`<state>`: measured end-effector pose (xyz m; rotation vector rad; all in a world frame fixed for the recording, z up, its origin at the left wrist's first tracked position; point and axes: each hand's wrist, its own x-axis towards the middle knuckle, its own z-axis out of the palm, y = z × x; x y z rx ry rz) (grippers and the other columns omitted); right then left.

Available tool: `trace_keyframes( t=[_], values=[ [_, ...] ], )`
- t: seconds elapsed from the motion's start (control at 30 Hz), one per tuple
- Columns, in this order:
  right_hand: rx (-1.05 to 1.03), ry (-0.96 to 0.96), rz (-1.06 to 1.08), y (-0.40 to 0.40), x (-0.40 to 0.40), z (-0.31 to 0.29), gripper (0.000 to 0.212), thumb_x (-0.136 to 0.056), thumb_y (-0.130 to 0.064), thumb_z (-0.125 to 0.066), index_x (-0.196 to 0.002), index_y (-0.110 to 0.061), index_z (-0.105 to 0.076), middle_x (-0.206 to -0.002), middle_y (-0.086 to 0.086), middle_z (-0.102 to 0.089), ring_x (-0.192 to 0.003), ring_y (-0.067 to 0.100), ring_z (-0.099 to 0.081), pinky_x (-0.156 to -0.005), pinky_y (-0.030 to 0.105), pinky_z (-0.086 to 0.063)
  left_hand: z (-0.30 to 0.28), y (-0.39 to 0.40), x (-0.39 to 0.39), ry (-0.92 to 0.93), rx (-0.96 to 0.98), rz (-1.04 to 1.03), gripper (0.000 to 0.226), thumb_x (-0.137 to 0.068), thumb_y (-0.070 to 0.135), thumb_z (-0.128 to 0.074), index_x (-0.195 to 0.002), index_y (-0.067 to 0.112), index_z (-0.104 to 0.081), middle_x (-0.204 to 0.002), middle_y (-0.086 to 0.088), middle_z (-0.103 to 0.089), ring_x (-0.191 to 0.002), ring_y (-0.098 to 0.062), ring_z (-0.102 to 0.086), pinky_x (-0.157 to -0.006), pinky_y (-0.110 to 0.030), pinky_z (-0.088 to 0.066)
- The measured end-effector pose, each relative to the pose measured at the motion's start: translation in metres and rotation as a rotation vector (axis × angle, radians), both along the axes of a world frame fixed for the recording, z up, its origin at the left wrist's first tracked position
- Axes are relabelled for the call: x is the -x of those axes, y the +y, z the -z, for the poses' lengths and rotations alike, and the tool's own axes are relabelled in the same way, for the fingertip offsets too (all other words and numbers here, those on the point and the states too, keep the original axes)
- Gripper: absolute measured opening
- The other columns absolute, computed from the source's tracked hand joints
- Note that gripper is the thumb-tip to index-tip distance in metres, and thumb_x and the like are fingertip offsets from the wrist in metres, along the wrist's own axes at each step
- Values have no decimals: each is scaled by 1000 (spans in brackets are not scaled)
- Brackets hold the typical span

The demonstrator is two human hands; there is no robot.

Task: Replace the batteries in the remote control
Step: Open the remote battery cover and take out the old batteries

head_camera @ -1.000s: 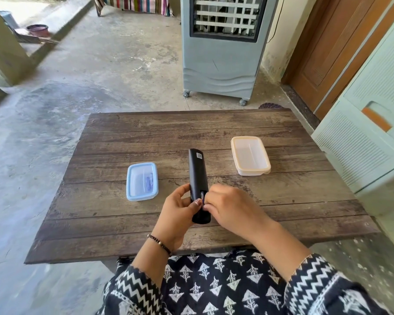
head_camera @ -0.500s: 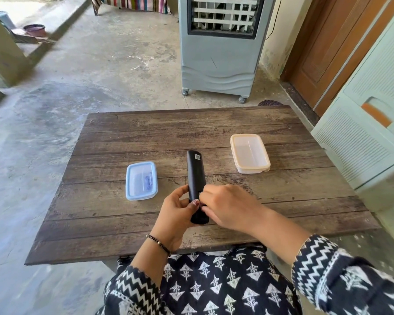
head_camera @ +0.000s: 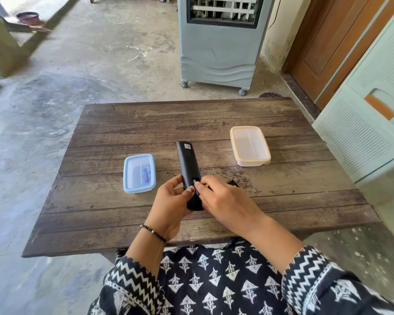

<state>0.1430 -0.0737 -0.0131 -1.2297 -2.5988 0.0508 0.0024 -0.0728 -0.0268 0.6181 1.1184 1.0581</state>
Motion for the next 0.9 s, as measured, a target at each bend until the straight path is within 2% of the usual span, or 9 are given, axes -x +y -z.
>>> trace_keyframes(
  t=[0.13, 0.27, 0.33, 0.43, 0.53, 0.7, 0.8, 0.9],
  values=[
    [36, 25, -4, 1, -1, 3, 27, -83, -8, -64, -107, 3, -63, -91, 14, -63, -70, 24, -65, -45, 31, -56, 3, 0, -1, 21, -4, 3, 26, -88, -7, -48, -98, 14, -59, -72, -4, -73, -63, -15, -68, -68, -37, -58],
    [78, -50, -62, 3, -5, 3, 24, -84, -13, -63, -103, 1, -64, -87, 12, -63, -71, 26, -64, -50, 36, -57, 10, -8, -3, 31, 1, 23, 28, -89, -9, -47, -102, 12, -60, -74, -5, -72, -62, -15, -68, -68, -41, -59],
    [103, -89, -92, 2, -6, 3, 23, -88, -16, -54, -101, 1, -64, -87, 13, -62, -71, 26, -63, -53, 39, -57, 13, -13, -4, 38, -6, 36, 29, -89, -9, -46, -103, 12, -61, -74, -5, -72, -63, -15, -67, -71, -42, -58],
    [112, -104, -116, 3, -6, 3, 40, -90, -22, -32, -96, 0, -65, -86, 12, -61, -70, 25, -62, -54, 39, -57, 13, -15, -5, 47, -4, 43, 29, -89, -8, -46, -101, 13, -62, -74, -4, -73, -66, -16, -67, -72, -41, -58],
    [106, -90, -124, 5, -6, 3, 45, -90, -23, -26, -98, 0, -64, -88, 12, -60, -71, 26, -62, -55, 38, -57, 12, -12, -5, 37, -4, 36, 28, -90, -7, -45, -101, 12, -62, -72, -3, -72, -65, -14, -67, -73, -41, -57],
    [105, -42, -116, 8, -5, -1, 38, -90, -22, -34, -98, 0, -64, -88, 12, -60, -71, 25, -62, -56, 38, -57, 10, -6, -2, 61, -12, 43, 29, -90, -7, -45, -102, 13, -61, -80, -7, -71, -71, -18, -66, -80, -43, -54],
    [119, -11, -134, 10, -4, -2, 28, -90, -18, -47, -101, 0, -65, -90, 11, -61, -71, 25, -63, -59, 37, -57, 10, -5, 2, 63, -7, 35, 29, -89, -7, -46, -102, 13, -61, -80, -8, -72, -68, -17, -67, -75, -40, -56],
    [178, 38, -130, 11, -4, -3, 27, -89, -19, -50, -104, -1, -65, -94, 11, -61, -73, 24, -63, -63, 36, -57, 11, -6, 5, 27, 18, 12, 26, -89, -7, -47, -101, 10, -61, -81, -10, -71, -66, -17, -68, -66, -36, -59]
  ],
)
